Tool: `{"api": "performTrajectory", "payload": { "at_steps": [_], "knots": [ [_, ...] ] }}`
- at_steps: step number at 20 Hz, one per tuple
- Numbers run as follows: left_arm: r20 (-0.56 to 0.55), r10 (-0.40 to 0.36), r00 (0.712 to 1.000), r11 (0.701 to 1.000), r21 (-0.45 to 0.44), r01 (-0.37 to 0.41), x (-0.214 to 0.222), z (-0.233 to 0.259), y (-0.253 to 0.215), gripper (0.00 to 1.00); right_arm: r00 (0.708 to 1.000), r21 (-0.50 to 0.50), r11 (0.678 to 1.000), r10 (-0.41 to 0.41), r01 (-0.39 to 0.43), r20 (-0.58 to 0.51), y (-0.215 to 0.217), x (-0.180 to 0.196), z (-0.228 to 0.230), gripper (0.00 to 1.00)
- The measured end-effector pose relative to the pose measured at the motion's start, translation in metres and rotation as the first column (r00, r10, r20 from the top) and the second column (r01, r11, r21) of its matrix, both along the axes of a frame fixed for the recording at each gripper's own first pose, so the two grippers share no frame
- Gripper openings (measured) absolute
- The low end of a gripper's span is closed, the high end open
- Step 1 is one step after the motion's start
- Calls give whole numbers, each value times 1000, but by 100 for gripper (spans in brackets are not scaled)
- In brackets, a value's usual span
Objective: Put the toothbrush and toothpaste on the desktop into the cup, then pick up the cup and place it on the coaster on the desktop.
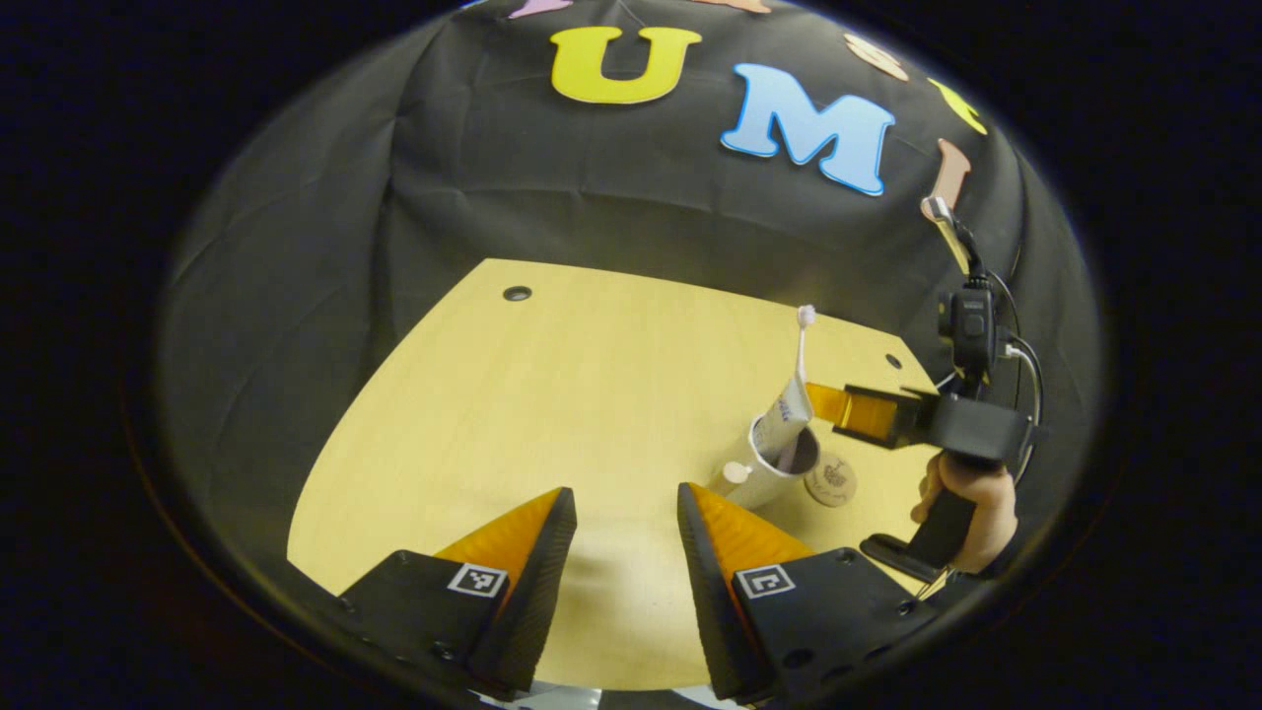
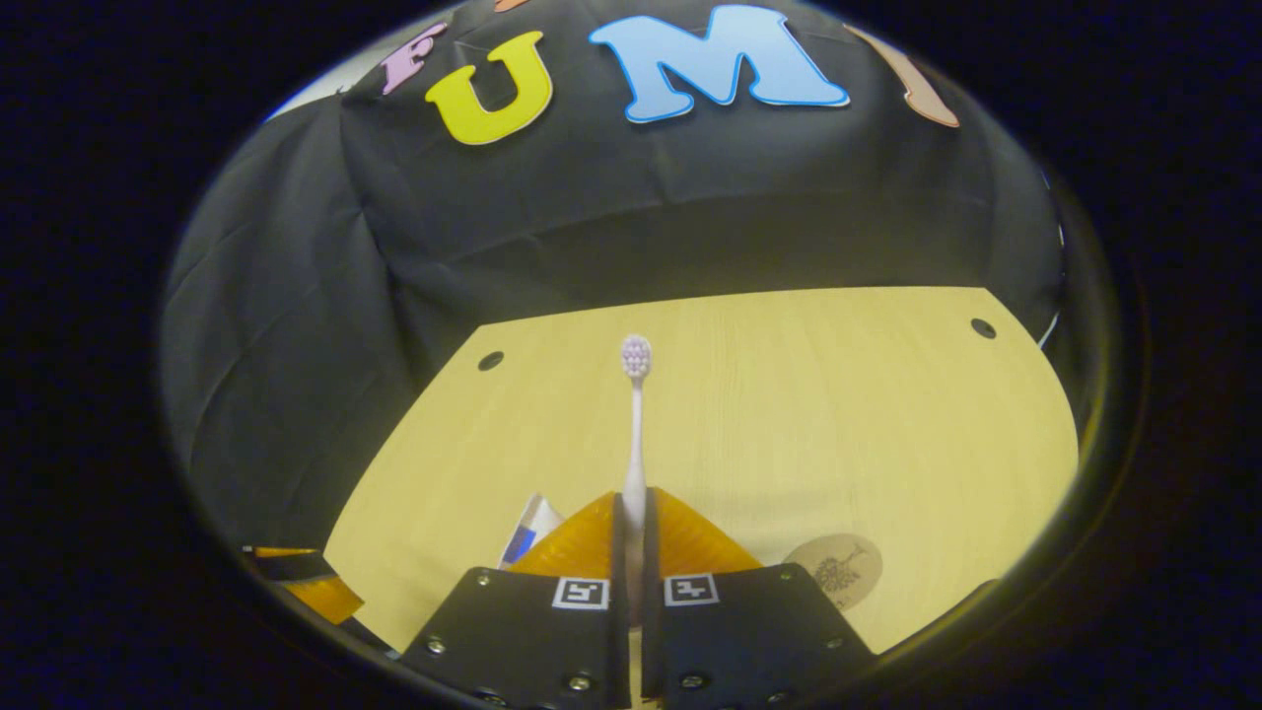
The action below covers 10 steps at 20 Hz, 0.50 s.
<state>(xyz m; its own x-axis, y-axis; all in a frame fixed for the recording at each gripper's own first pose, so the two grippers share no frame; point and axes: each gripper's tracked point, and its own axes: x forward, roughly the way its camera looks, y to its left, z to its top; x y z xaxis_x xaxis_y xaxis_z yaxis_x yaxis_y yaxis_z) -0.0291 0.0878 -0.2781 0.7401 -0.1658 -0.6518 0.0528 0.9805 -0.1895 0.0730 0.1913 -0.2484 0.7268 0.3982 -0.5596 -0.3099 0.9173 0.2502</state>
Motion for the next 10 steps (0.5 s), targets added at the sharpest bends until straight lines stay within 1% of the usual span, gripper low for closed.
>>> {"api": "performTrajectory", "payload": {
  "at_steps": [2, 4, 7, 10],
  "knots": [
    [-1, -25, 1000, 1000, -2, 25, 1, -2, -9, 70, 1000, 13, 1000, 17, -16, -10, 2, -10, -7, 8],
    [-4, -46, 999, 999, -8, 46, 3, -3, -17, 70, 998, 6, 999, 35, -35, -43, 0, -22, -14, 12],
    [-8, -75, 997, 997, -19, 75, 5, -6, -29, 70, 998, 4, 999, 49, -49, -38, -4, -29, -12, 16],
    [-17, -98, 995, 995, -21, 97, 10, -13, -37, 70, 997, -24, 997, 70, -71, -41, -9, -42, -15, 16]
  ]
}}
